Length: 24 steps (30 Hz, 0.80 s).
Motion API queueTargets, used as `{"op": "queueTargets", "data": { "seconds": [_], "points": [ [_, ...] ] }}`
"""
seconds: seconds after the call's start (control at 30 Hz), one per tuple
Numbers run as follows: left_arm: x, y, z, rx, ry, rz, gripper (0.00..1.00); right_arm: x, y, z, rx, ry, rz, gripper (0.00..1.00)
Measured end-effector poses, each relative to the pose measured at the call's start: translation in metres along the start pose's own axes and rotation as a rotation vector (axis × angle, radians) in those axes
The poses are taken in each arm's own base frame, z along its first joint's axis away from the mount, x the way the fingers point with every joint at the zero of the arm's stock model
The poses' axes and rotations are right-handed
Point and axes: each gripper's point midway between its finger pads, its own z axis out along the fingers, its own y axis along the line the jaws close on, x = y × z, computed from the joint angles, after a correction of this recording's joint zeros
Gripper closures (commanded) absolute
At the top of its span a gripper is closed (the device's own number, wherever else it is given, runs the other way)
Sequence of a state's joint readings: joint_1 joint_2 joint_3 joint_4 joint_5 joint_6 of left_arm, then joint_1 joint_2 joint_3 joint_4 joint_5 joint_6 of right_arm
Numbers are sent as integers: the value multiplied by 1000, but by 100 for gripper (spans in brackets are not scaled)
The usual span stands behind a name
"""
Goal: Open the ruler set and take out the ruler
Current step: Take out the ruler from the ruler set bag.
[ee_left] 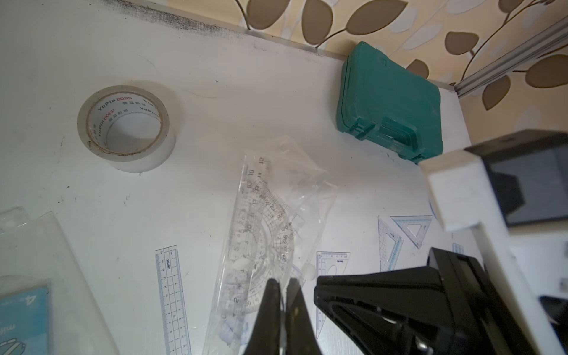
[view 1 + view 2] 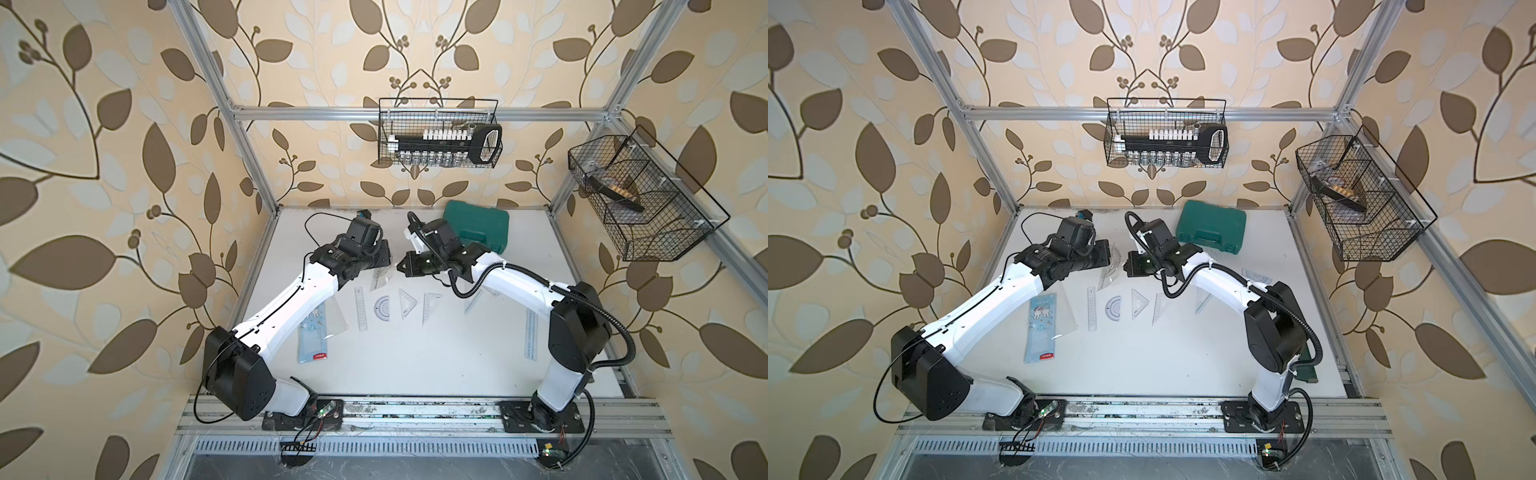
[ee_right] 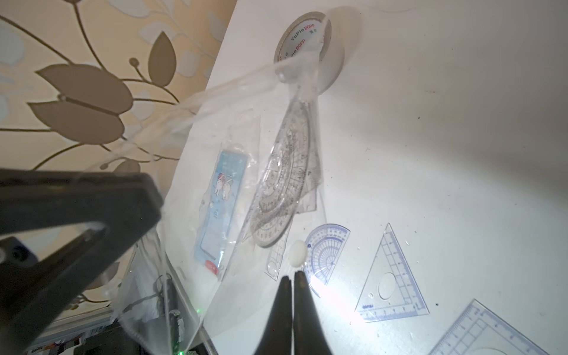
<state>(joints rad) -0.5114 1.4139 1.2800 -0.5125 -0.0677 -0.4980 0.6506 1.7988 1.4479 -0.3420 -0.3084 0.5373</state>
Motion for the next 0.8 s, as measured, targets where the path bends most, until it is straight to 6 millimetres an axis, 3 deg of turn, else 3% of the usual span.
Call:
{"op": "queueTargets", "data": {
  "seconds": [0.37,0.8],
  "points": [
    [6,1,3,2,5,2,100,-5,-3,-3,31,-20,-16,100],
    [6,-3,3,4,-3,9,100,-16,10,-23,6,-65,-31,100]
  ]
}}
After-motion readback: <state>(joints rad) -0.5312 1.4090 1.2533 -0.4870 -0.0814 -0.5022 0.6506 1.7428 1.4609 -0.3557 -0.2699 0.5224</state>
